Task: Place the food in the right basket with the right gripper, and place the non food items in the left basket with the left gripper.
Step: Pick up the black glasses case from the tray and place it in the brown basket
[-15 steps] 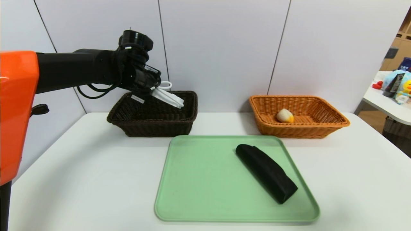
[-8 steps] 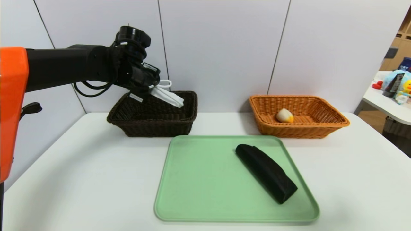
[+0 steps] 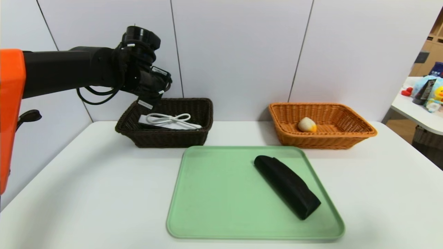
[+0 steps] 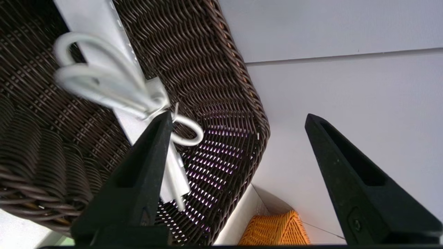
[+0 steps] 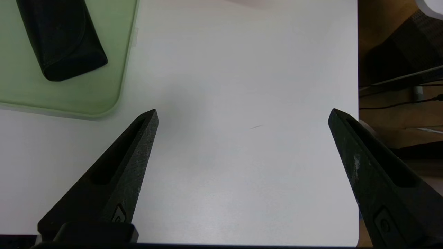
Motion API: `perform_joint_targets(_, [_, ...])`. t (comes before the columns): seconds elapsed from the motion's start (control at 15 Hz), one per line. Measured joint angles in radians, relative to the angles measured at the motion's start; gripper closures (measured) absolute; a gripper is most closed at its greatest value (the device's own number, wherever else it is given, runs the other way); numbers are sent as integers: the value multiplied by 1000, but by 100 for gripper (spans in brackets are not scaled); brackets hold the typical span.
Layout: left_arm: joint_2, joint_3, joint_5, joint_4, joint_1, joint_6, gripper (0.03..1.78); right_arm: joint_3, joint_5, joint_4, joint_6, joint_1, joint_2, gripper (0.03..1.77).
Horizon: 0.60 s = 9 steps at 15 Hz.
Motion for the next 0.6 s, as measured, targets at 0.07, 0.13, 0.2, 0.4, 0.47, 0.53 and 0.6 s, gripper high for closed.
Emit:
perform_joint_targets(0.07, [-3,1,0,1,-1,0,39,1,-1,0,0,0,-3,10])
perform_joint_targets(0.13, [-8,2,0,3,-1,2,36,4,-1,0,0,0,-6,10])
perform_joint_targets(0.2, [-16,2,-1,16,0,7,33,6,0,0,0,0,-9,10])
perform_joint_targets(0.4, [-49,2,-7,110,-12,80,25,10,-3,-1,0,0,-17,10])
perform_joint_targets(0.47, [-63,2,-7,141,-18,133,24,5,-7,-2,1,0,-19,10])
perform_joint_targets(0.53, [-77,2,-8,174,-24,198,22,-2,-7,-2,0,0,-19,10])
perform_joint_targets(0.6, [-92,2,-9,202,-29,274,21,-11,-8,-2,0,0,-17,10])
